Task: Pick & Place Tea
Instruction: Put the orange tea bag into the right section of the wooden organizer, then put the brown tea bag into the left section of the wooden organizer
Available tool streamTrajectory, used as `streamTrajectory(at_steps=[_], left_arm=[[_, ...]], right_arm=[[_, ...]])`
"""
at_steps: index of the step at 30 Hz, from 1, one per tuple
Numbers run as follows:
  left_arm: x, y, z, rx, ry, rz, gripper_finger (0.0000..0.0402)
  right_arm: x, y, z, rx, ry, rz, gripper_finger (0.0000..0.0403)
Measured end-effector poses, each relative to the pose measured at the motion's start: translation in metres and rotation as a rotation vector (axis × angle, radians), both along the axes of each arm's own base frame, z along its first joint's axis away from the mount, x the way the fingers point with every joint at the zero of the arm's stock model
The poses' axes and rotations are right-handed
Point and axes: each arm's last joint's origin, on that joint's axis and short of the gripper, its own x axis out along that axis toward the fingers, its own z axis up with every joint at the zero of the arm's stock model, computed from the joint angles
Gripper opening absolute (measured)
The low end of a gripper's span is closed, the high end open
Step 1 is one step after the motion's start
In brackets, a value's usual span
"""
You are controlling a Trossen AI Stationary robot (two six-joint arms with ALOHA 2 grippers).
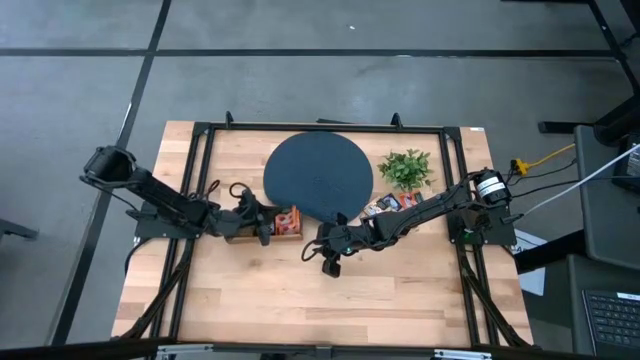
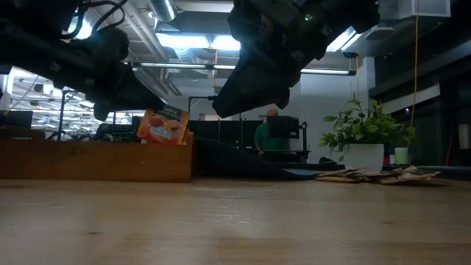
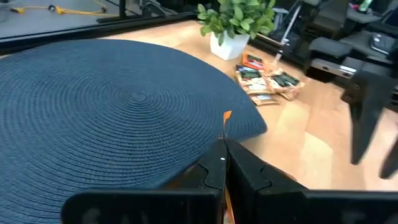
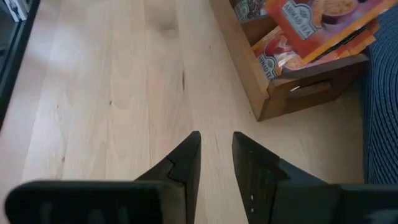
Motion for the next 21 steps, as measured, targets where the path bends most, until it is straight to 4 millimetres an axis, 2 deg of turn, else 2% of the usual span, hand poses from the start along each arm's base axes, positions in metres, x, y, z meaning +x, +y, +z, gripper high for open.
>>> streamTrajectory(at_steps=[11,21], left_arm=[[0.0035,0.004,0.003,-0.035,-0.028,-0.047,0.0006],[0.0035,0.0039,0.0028,-0.01,-0.015,-0.055,0.0097]], right_arm=[[0.0,-0.0001,-0.0001,-0.014,0.0,0.008,0.0094],[0.0,-0.0001,-0.0001,-0.013,0.0,0.008,0.0094]])
